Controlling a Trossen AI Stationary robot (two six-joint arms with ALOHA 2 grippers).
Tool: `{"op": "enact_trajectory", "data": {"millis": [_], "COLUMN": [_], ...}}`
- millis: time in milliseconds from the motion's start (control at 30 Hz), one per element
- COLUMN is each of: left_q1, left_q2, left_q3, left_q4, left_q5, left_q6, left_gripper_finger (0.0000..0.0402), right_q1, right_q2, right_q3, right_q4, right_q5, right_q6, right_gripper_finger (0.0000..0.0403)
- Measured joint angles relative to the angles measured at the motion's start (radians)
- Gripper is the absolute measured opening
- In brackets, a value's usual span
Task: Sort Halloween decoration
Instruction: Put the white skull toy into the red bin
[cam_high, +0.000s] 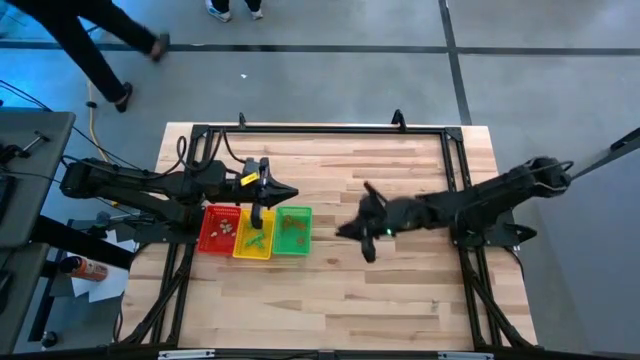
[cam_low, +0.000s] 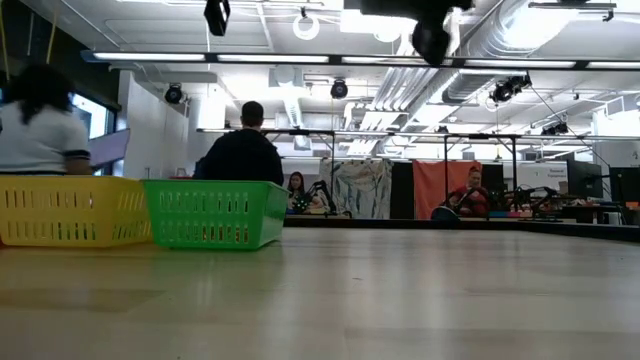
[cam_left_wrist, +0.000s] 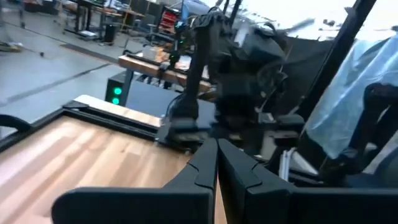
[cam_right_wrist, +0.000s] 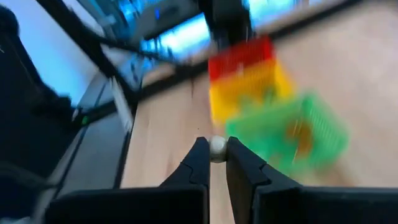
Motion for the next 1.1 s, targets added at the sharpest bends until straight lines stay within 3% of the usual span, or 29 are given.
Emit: {"op": "enact_trajectory", "data": {"millis": [133, 367, 600, 1100], "left_q1": [0.0, 0.0, 0.0, 0.0], "left_q2": [0.0, 0.0, 0.0, 0.0], "left_q3": [0.0, 0.0, 0.0, 0.0], "left_q4": [0.028, 0.058, 0.058, 0.059], "left_q5": [0.009, 0.009, 0.0, -0.003], "left_q6": [-0.034, -0.034, -0.022, 0.08], "left_gripper_finger": [0.0, 0.0, 0.0, 0.0], "right_q1": [-0.082, -0.183, -0.225, -0.231], "right_q2": [0.0, 0.0, 0.0, 0.001], "right_q3": [0.0, 0.016, 0.09, 0.095], "right_q4": [0.164, 0.382, 0.372, 0.257], "right_q5": [-0.032, -0.121, -0.152, -0.152], "right_q6": [-0.193, -0.358, -0.419, -0.393], "right_gripper_finger": [0.0012, 0.0012, 0.0012, 0.0012]}}
